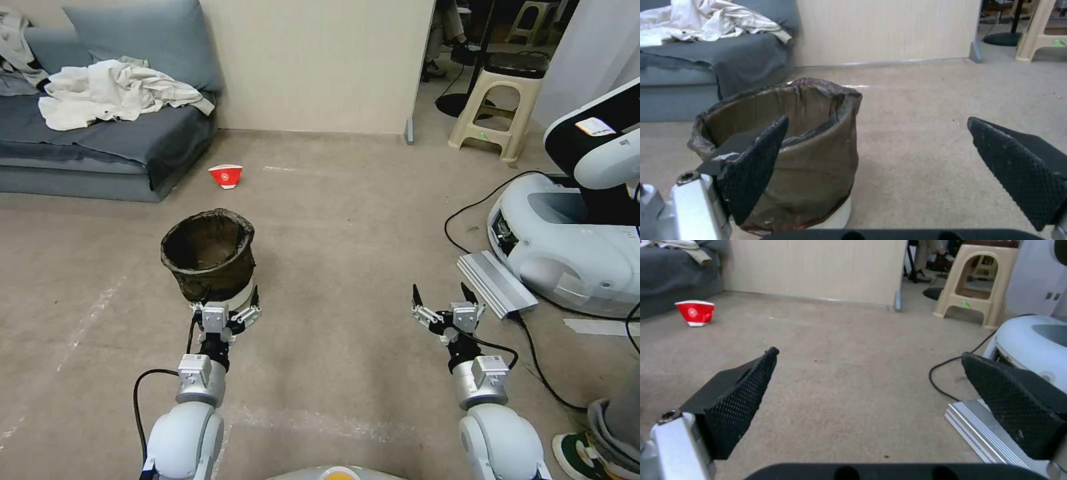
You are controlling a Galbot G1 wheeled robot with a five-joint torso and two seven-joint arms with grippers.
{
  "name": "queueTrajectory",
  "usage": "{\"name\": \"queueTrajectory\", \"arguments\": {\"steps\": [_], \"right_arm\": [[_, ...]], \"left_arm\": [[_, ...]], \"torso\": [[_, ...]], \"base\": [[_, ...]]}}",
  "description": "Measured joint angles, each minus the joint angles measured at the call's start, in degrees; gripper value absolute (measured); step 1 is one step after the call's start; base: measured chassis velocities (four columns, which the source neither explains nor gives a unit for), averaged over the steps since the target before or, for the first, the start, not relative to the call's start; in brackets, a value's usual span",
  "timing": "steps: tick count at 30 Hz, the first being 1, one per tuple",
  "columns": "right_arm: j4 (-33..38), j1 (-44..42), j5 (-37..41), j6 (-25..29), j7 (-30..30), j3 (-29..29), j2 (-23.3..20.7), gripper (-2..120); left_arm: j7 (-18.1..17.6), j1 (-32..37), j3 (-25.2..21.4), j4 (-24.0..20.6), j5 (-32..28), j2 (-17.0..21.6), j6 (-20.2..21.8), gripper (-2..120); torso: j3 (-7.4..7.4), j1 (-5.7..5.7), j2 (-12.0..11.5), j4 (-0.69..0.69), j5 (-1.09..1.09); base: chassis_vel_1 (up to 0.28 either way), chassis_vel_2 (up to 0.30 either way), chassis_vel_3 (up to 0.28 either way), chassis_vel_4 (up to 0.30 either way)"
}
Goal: Pick up the trash can from the floor.
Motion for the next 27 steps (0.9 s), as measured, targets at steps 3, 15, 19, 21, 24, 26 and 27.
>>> {"name": "queueTrajectory", "arguments": {"steps": [3, 15, 19, 21, 24, 26, 27], "right_arm": [[0.00, 0.00, 0.00, 0.00, 0.00, 0.00, 0.00, 100], [0.00, 0.00, 0.00, 0.00, 0.00, 0.00, 0.00, 100], [0.00, 0.00, 0.00, -0.01, 0.00, 0.00, 0.00, 100], [0.00, -0.01, 0.00, -0.02, 0.00, 0.00, 0.00, 100], [2.68, -1.19, 0.03, -1.08, 0.02, 0.31, 0.53, 100], [4.66, -2.02, 0.08, -1.82, 0.11, 0.59, 0.94, 100], [6.56, -2.89, 0.14, -2.60, 0.21, 0.85, 1.36, 100]], "left_arm": [[0.00, 0.00, 0.00, 0.00, 0.00, 0.00, 0.00, 100], [0.00, 0.00, 0.00, 0.00, 0.00, 0.00, 0.00, 100], [0.00, 0.00, 0.00, 0.00, 0.00, 0.00, 0.00, 100], [0.00, 0.01, -0.01, 0.00, 0.00, 0.00, 0.00, 100], [-0.46, 0.73, -0.59, -2.80, -0.32, 0.27, 0.75, 100], [-0.81, 1.17, -1.03, -4.54, -0.60, 0.49, 1.25, 100], [-1.18, 1.68, -1.45, -6.35, -0.90, 0.71, 1.86, 100]], "torso": [[0.00, 0.00, 0.00, 0.00, 0.00], [0.00, 0.00, 0.00, 0.00, 0.00], [0.00, 0.00, 0.00, 0.00, 0.00], [0.00, 0.00, 0.00, 0.00, 0.00], [0.00, 0.00, 0.00, 0.00, -0.01], [0.00, 0.00, 0.00, 0.00, 0.00], [0.00, 0.00, 0.00, 0.00, -0.01]], "base": [[0.000, 0.000, 0.000, 0.000], [0.000, 0.000, 0.000, 0.000], [0.000, 0.000, 0.000, 0.000], [0.000, 0.000, 0.000, 0.000], [0.000, 0.000, 0.000, 0.000], [0.000, 0.000, 0.000, 0.000], [0.000, 0.000, 0.000, 0.000]]}}
